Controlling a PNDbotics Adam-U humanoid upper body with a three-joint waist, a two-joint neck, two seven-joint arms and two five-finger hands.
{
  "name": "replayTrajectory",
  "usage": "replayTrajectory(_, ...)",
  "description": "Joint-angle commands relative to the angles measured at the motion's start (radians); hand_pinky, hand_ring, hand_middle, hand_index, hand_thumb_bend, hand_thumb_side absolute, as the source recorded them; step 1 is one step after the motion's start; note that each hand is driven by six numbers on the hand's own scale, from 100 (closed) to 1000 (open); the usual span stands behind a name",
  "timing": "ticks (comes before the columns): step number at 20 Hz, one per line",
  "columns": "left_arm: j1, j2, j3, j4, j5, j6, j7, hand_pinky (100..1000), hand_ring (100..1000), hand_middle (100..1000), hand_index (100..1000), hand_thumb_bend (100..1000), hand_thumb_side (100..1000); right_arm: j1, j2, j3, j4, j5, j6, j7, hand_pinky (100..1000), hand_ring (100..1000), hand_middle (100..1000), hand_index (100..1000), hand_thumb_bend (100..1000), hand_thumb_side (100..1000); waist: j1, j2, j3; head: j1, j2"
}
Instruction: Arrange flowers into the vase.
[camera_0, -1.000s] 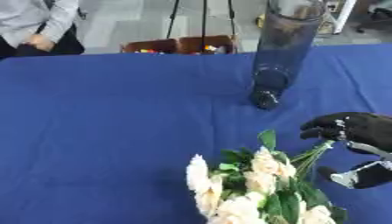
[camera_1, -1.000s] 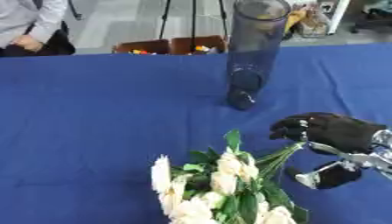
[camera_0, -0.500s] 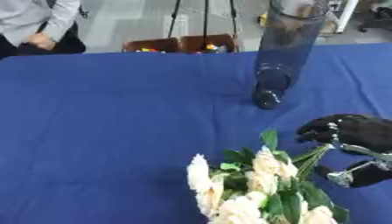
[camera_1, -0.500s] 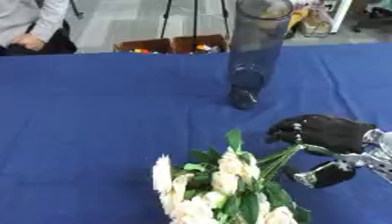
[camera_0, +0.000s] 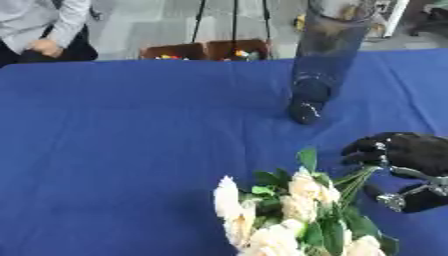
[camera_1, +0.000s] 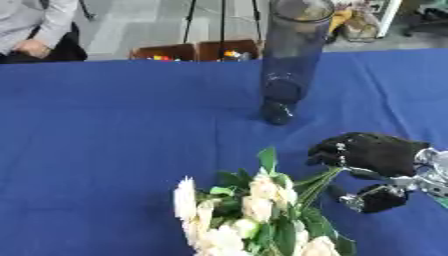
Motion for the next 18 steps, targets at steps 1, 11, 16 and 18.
replayTrajectory(1,-0.017,0.019,0.008,-0.014,0.003,-0.003,-0.003,618,899,885,878,100,1000,-0.007,-0.041,-0.014,0.001,0.005,-0.006,-0.001,821,909,888,921,125,322,-0.001,-0.001,-0.001,-0.003,-0.006)
replayTrajectory(11,-0.024,0.017,0.005,-0.014,0.004,-0.007,-0.005,612,896,881,877,100,1000,-0.034,-0.04,0.0,0.003,0.016,-0.025,0.023,826,919,906,942,234,378,-0.005,0.004,0.009,-0.015,-0.006)
replayTrajectory(16,-0.027,0.017,0.004,-0.014,0.006,-0.008,-0.006,610,894,880,877,100,1000,-0.057,-0.046,0.006,0.0,0.043,-0.037,0.026,824,917,890,929,273,408,-0.01,0.003,0.013,-0.017,-0.011)
replayTrajectory(18,-0.026,0.016,0.004,-0.014,0.006,-0.008,-0.006,609,894,879,876,100,1000,-0.064,-0.045,0.007,-0.002,0.047,-0.04,0.017,814,908,858,906,251,395,-0.011,0.003,0.015,-0.015,-0.012)
